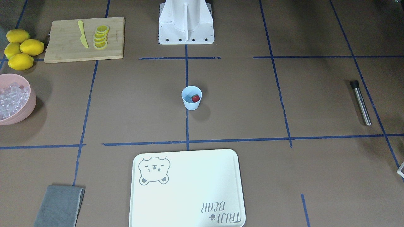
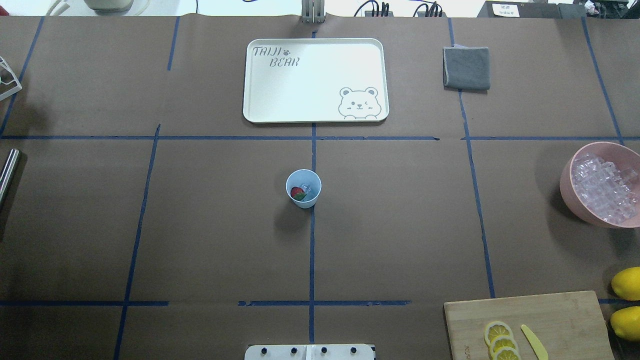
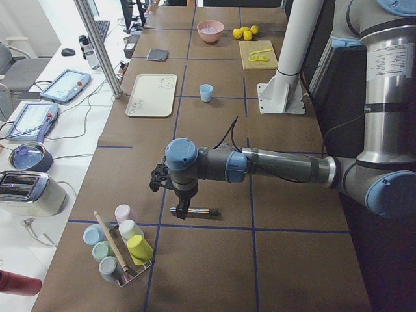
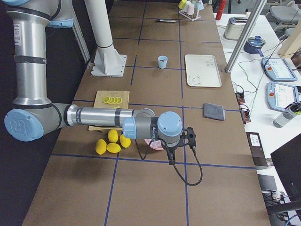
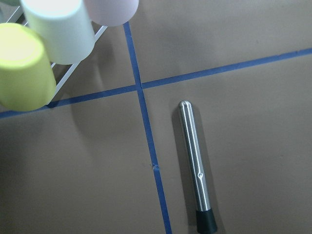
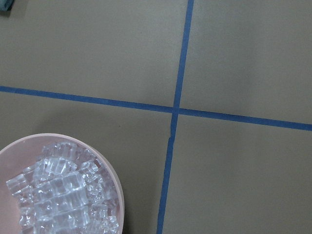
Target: Mash ice and strawberries in cup
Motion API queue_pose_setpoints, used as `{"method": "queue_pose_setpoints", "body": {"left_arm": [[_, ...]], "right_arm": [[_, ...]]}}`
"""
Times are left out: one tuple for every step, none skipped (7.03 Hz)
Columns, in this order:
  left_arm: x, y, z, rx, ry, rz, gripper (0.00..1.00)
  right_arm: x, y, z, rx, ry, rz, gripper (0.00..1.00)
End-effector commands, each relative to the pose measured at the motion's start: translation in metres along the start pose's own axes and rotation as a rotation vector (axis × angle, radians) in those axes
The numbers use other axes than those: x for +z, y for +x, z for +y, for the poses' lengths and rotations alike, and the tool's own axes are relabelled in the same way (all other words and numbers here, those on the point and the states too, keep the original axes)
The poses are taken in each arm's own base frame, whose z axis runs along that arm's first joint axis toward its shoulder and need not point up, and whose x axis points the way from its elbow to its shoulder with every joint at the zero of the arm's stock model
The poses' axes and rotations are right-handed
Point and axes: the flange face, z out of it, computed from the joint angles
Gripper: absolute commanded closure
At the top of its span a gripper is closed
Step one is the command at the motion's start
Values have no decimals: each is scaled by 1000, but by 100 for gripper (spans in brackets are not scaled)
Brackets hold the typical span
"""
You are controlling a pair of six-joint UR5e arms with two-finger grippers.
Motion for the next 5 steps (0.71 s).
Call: {"method": "queue_pose_setpoints", "body": {"left_arm": [[2, -10, 8, -31, -6, 11, 0], [6, -15, 11, -43, -16, 11, 0], [8, -19, 13, -46, -23, -18, 0], [8, -23, 15, -47, -28, -51, 0], [8, -23, 15, -46, -29, -53, 0]], "right_arm": [[10, 11, 5, 26, -19, -7, 0], [15, 17, 7, 40, -31, -8, 0], [19, 21, 9, 49, -37, -10, 0], [23, 25, 10, 57, -44, -11, 0], [22, 24, 10, 56, -42, -11, 0]]}}
